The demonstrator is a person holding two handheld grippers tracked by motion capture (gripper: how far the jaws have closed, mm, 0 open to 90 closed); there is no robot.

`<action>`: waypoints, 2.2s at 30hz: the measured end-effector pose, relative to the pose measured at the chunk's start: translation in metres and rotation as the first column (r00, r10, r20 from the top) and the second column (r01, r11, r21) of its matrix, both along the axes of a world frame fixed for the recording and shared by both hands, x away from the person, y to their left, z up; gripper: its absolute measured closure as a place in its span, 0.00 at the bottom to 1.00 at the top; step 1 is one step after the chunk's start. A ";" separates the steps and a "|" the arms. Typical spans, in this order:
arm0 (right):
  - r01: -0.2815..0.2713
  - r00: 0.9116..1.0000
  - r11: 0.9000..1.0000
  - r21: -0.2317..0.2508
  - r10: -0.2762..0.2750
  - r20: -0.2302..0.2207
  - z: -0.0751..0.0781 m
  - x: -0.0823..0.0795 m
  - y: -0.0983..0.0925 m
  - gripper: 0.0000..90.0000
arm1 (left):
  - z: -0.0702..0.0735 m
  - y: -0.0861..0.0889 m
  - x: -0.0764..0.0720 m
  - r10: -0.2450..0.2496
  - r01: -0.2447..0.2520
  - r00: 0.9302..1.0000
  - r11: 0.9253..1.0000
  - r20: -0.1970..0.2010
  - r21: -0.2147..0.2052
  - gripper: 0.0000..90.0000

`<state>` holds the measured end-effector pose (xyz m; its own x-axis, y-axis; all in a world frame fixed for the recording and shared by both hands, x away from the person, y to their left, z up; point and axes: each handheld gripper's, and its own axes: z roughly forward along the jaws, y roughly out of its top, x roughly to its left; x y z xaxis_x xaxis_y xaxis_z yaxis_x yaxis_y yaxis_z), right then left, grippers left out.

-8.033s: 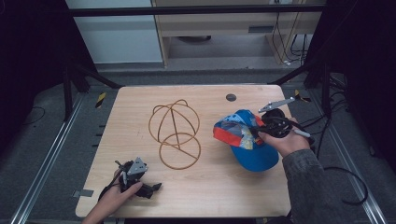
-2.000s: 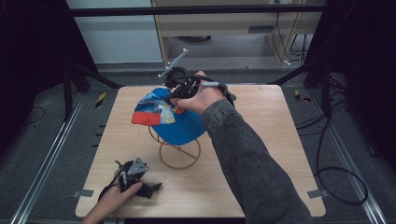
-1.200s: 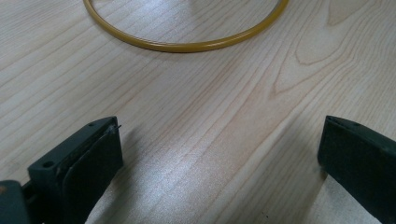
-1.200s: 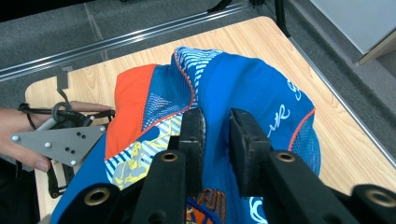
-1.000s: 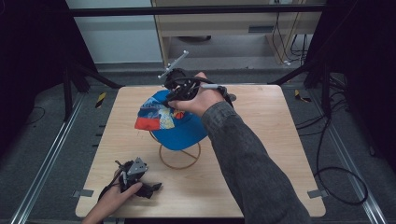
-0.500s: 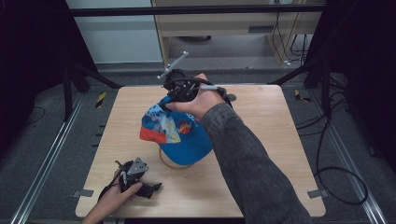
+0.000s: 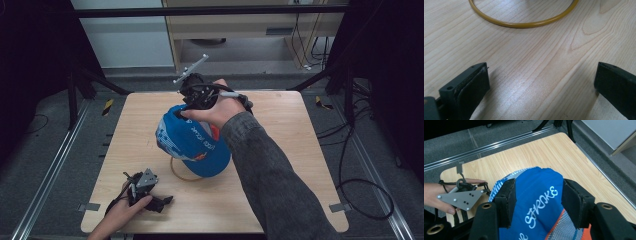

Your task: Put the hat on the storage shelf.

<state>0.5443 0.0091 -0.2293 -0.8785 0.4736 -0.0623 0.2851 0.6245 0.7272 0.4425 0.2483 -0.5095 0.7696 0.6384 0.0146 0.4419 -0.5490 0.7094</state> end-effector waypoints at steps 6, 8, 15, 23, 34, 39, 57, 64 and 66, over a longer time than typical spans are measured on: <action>0.006 1.000 1.000 0.010 -0.006 -0.001 0.001 -0.001 -0.004 0.50 | 0.000 0.000 0.000 -0.001 0.001 1.000 1.000 0.000 0.002 0.00; 0.008 1.000 1.000 0.012 -0.008 -0.002 0.001 -0.003 -0.006 0.50 | 0.000 0.000 0.000 -0.001 0.001 1.000 1.000 0.000 0.002 0.00; 0.013 1.000 1.000 0.025 -0.013 -0.005 0.000 -0.004 -0.015 0.50 | 0.000 0.000 0.000 -0.002 0.002 1.000 1.000 0.000 0.003 0.00; 0.027 1.000 0.999 0.034 -0.027 -0.006 0.002 -0.005 -0.024 0.50 | 0.000 0.000 0.000 -0.002 0.002 1.000 1.000 0.000 0.003 0.00; 0.047 0.999 0.998 0.047 -0.047 -0.010 -0.003 -0.009 -0.040 0.49 | 0.000 0.000 0.000 -0.002 0.002 1.000 1.000 0.000 0.001 0.00; 0.061 0.998 0.997 0.055 -0.060 -0.016 -0.006 -0.010 -0.048 0.48 | 0.000 0.000 0.000 -0.001 0.001 1.000 1.000 -0.002 0.000 0.00; 0.131 0.991 0.987 0.094 -0.129 -0.022 -0.015 -0.016 -0.088 0.42 | 0.000 0.000 0.000 -0.002 0.002 1.000 1.000 -0.001 0.003 0.00; 0.166 0.986 0.979 0.121 -0.164 -0.024 -0.017 -0.019 -0.103 0.36 | 0.000 0.000 0.000 -0.002 0.002 1.000 1.000 -0.001 0.003 0.00; 0.178 0.984 0.977 0.122 -0.176 -0.023 -0.017 -0.019 -0.106 0.33 | 0.000 0.000 0.000 -0.001 0.001 1.000 1.000 -0.001 0.001 0.00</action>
